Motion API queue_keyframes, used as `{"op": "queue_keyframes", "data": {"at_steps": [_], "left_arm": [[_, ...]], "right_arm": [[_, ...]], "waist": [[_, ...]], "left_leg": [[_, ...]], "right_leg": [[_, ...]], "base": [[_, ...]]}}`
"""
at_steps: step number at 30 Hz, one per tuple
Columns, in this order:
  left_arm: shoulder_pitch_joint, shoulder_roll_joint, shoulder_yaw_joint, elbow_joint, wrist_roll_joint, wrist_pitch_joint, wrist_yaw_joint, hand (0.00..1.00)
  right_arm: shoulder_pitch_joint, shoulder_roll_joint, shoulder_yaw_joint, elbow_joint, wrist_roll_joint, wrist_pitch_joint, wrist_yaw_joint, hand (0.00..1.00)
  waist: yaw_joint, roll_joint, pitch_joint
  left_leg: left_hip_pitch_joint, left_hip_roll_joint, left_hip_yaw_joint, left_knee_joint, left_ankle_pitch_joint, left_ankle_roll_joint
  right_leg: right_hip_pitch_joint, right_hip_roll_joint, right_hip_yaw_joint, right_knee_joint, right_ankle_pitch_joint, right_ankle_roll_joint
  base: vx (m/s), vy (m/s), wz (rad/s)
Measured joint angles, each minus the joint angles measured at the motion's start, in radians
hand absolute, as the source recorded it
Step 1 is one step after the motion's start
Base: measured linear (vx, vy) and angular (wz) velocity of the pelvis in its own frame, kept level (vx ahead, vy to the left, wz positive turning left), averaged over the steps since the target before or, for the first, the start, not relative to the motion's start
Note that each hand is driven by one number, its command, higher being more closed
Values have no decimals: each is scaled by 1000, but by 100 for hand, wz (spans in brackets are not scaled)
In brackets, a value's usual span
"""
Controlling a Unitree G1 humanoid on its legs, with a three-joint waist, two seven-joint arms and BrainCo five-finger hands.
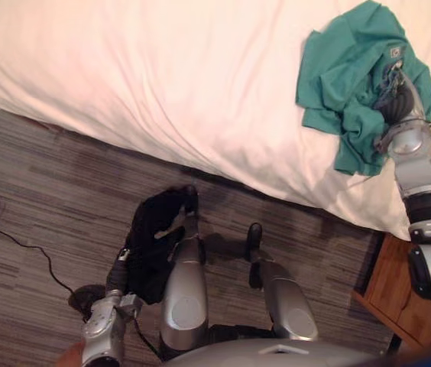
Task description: Tidy the bed and pick cloth on bed and put in laundry
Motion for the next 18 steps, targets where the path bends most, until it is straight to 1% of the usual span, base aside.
{"op": "queue_keyframes", "data": {"at_steps": [1, 4, 6, 7, 8, 9, 10, 12, 13, 14, 15, 16, 17, 18], "left_arm": [[-15, -5, -16, 13, -5, -8, 0, 100], [-35, -21, -42, 21, -10, -8, 8, 100], [-66, -32, -65, 5, -10, 8, 39, 100], [-83, -41, -66, -18, -10, 33, 60, 100], [-98, -47, -67, -30, -10, 53, 79, 100], [-108, -48, -72, -39, -10, 70, 96, 100], [-111, -47, -86, -61, -11, 90, 120, 100], [-118, -47, -105, -93, -13, 115, 156, 100], [-130, -56, -108, -112, -20, 126, 176, 100], [-135, -66, -116, -124, -25, 133, 188, 100], [-140, -71, -136, -142, -55, 138, 209, 100], [-137, -80, -151, -143, -73, 145, 229, 100], [-134, -86, -155, -142, -92, 154, 240, 100], [-134, -105, -174, -141, -118, 161, 256, 100]], "right_arm": [[-4, -9, -21, 1, 4, -9, 0, 100], [-20, -9, -25, 12, 10, -21, 0, 100], [-20, -5, -27, 13, 59, -26, -3, 100], [-17, 3, -33, 22, 130, -47, -11, 100], [-13, 8, -48, 42, 205, -74, -19, 100], [1, 31, -62, 51, 259, -97, -25, 100], [39, 54, -70, 51, 352, -136, -28, 100], [113, 116, -93, 40, 496, -204, -20, 100], [171, 160, -108, 15, 594, -251, 2, 100], [201, 182, -110, 1, 632, -274, 15, 100], [260, 231, -114, -27, 697, -320, 48, 100], [321, 292, -112, -45, 748, -355, 89, 100], [356, 322, -112, -52, 770, -370, 118, 100], [429, 365, -109, -60, 797, -395, 179, 100]], "waist": [[1, 9, 0], [0, 18, -3], [-5, 20, -5], [-10, 20, -5], [-12, 20, -5], [-15, 20, -5], [-19, 19, -5], [-21, 18, -6], [-23, 17, -7], [-25, 16, -8], [-28, 16, -9], [-37, 17, -31], [-45, 23, -51], [-54, 34, -88]], "left_leg": [[-8, -1, -9, 0, 3, -4], [-7, 2, -10, 0, 6, -8], [-5, 3, -10, 0, 8, -6], [-2, 4, -10, 0, 9, -6], [8, 4, -10, 0, 11, -3], [24, 4, -9, 0, 15, 1], [54, 5, -8, 0, 12, -2], [102, 7, -6, 0, 1, -14], [126, 7, -2, 0, -5, -18], [140, 8, 1, 0, -8, -21], [170, 10, 12, -1, -13, -24], [194, 10, 19, -1, -19, -28], [200, 9, 17, -1, -20, -28], [215, 5, 17, -1, -23, -28]], "right_leg": [[-7, 1, 0, 0, -6, 0], [-16, 2, 1, 8, -8, 1], [-14, 3, 1, 14, -7, 1], [-12, 5, 1, 16, -7, 2], [-3, 5, 1, 16, -7, 2], [12, 5, 1, 15, -7, 2], [41, 5, 1, 15, -7, 2], [85, 5, 1, 14, -13, 1], [110, 4, 3, 14, -24, 1], [120, 4, 4, 16, -30, 1], [144, 4, 9, 16, -34, -1], [165, 2, 15, 17, -40, 0], [169, 1, 15, 17, -41, 0], [183, -4, 15, 18, -47, 4]], "base": [[-56, -21, 1], [-25, -14, -6], [0, 0, 0], [37, -9, -1], [53, -13, -2], [75, -24, -4], [77, -36, -6], [75, -53, -9], [57, -54, -9], [64, -62, -16], [57, -61, -25], [60, -56, -23], [69, -40, -13], [101, -25, -4]]}}
